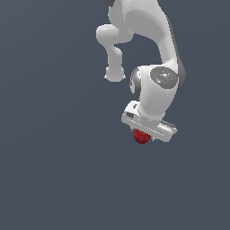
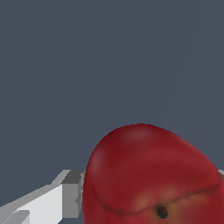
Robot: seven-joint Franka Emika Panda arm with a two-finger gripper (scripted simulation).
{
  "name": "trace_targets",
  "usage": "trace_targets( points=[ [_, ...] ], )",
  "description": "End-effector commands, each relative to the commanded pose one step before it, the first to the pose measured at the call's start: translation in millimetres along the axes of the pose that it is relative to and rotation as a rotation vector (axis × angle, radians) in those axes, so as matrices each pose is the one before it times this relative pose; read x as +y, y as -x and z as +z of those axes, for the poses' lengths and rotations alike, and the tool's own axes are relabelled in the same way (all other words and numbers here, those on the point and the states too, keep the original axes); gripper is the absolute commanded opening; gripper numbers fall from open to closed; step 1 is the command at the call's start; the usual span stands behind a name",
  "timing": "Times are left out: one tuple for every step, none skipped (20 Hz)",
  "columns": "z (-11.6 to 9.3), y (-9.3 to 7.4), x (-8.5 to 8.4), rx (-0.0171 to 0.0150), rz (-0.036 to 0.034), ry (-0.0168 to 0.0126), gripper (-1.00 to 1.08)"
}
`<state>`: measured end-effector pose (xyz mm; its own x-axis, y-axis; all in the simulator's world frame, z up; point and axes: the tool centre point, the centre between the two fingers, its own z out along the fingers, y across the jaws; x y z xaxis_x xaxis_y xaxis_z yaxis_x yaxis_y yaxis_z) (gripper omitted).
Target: Pick up the object and move it to a goal position.
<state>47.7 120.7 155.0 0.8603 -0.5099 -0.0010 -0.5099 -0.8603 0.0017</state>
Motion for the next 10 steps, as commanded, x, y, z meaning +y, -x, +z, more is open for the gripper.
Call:
trace_targets(
  points=[
    [-19.63, 1.51, -14.22, 0.00157, 0.00072, -0.00100, -1.00],
    [-5.87, 0.49, -4.71, 0.00000, 0.00000, 0.00000, -1.00],
    [-5.29, 0.38, -4.30, 0.00000, 0.00000, 0.00000, -1.00],
    [-4.75, 0.30, -3.91, 0.00000, 0.00000, 0.00000, -1.00],
    [-4.25, 0.25, -3.52, 0.00000, 0.00000, 0.00000, -1.00],
    [-3.76, 0.21, -3.13, 0.00000, 0.00000, 0.00000, -1.00],
    [-3.29, 0.17, -2.74, 0.00000, 0.00000, 0.00000, -1.00],
    [-2.87, -0.01, -2.19, -0.00026, 0.00021, -0.00036, -1.00],
    [-2.38, 0.10, -2.01, 0.00000, 0.00000, 0.00000, -1.00],
    [-1.95, 0.07, -1.67, 0.00000, 0.00000, 0.00000, -1.00]
  ],
)
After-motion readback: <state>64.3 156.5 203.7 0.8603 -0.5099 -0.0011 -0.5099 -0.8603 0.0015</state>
